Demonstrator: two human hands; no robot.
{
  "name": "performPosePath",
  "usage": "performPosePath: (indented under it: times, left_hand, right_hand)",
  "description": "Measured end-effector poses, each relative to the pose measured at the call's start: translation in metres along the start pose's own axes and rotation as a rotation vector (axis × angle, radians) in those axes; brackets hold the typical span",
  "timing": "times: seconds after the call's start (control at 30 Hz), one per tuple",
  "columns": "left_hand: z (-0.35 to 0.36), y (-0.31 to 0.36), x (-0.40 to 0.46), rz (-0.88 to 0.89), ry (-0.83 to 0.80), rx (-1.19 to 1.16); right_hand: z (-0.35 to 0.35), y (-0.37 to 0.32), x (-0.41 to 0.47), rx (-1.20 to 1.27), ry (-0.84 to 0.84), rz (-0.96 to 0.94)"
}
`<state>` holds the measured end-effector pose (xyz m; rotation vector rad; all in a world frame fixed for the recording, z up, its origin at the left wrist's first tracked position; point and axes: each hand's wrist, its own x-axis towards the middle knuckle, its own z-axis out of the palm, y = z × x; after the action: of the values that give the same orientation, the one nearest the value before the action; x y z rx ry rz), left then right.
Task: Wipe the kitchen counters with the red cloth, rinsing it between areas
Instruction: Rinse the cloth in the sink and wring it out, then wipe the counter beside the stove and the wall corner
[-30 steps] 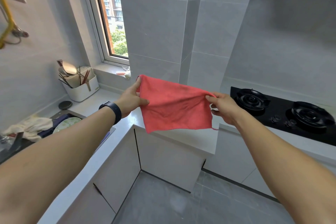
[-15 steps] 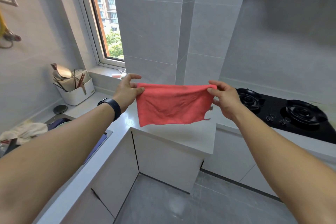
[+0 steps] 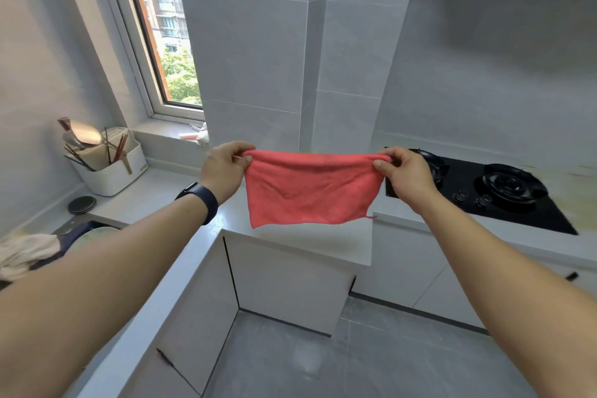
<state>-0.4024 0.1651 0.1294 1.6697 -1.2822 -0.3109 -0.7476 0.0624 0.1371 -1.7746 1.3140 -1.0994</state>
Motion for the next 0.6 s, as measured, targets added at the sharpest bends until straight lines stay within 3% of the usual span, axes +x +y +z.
performPosePath:
  times: [0.1, 0.23, 0.4, 0.6]
  left_hand:
    - [0.016, -0.003, 0.001, 0.067, -0.011, 0.118]
    - [0.048, 0.004, 0.003, -0.011, -0.133, 0.034]
    - [0.104, 0.019, -0.025, -0.406, -0.489, -0.321]
    - [0.181, 0.048, -0.073, -0.725, -0.672, -0.581]
  right_hand:
    - [-0.012, 0.008, -0.012, -0.092, 0.086, 0.013]
    - [-0.038, 0.022, -0.034, -0.007, 0.123, 0.128]
    - [-0.073, 0.059, -0.059, 0.078, 0.195, 0.391]
    - [-0.106, 0.119, -0.096, 0.196, 0.303, 0.67]
